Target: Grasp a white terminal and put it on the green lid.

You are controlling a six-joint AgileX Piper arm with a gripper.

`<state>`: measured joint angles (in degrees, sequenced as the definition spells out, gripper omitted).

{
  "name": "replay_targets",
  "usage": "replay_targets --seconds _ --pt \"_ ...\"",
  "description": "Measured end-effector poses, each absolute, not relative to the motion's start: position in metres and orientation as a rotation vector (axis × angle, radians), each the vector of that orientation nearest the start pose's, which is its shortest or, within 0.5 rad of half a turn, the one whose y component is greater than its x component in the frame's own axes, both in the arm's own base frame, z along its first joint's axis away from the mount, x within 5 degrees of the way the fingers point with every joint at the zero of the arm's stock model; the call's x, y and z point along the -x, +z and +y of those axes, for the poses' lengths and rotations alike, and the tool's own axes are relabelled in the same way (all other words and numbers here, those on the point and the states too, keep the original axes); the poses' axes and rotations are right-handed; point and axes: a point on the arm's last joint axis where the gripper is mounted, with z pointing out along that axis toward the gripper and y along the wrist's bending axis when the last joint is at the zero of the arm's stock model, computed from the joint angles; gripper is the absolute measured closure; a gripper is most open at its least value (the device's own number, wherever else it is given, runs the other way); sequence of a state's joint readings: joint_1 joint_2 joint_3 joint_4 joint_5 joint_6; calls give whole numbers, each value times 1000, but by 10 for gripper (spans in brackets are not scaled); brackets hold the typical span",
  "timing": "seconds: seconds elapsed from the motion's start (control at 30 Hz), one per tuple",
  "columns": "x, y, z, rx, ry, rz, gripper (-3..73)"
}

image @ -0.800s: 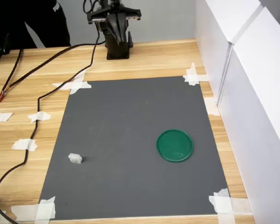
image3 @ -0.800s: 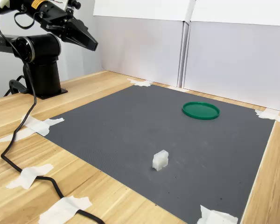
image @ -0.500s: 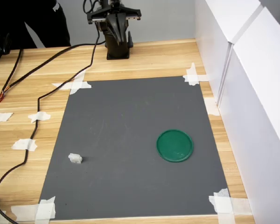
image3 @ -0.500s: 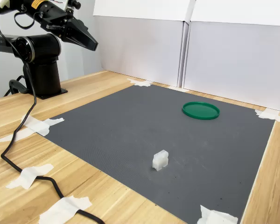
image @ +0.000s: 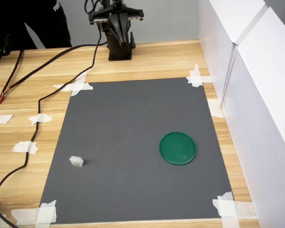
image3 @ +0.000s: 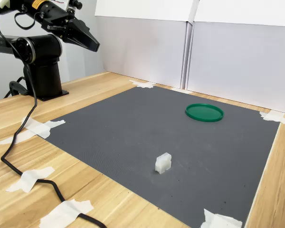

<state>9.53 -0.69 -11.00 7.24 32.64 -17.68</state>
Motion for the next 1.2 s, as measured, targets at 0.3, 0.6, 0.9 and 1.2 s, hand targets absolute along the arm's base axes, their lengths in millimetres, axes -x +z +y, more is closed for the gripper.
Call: replay_targets --seconds 0.3,0.6,0.9,1.2 --pt "-42 233 13 392 40 1846 711" --pt "-64 267 17 401 41 1916 711" --pt "-102 291 17 402 1 2156 711" --pt "-144 316 6 349 -35 2349 711"
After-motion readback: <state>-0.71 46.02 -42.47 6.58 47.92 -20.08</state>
